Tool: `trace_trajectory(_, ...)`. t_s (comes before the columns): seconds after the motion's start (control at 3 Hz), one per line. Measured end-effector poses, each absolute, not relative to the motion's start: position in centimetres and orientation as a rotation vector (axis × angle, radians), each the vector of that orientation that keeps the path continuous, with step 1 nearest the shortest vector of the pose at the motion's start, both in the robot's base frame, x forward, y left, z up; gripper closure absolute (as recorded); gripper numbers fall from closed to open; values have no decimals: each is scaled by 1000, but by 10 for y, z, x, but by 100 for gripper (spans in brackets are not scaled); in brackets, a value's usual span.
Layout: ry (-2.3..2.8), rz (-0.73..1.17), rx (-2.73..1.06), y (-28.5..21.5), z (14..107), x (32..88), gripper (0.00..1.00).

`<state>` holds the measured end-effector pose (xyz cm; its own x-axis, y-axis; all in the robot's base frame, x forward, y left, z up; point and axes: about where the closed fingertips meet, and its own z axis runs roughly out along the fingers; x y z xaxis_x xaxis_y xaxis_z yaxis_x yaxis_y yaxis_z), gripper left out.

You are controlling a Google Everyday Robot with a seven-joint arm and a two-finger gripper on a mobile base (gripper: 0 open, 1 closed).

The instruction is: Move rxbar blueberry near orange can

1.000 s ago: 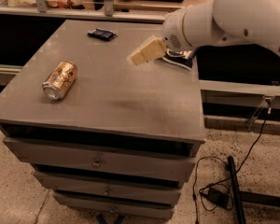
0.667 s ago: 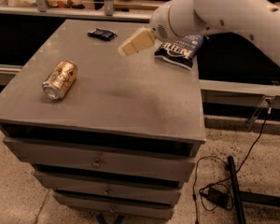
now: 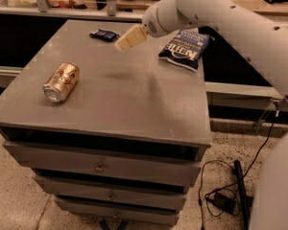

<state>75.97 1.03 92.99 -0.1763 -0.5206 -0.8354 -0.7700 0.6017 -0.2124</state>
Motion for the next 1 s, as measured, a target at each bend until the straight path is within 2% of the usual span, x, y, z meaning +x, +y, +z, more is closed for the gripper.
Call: trace_trajectory(1.0,1805,412,-1138,44,884,832,0)
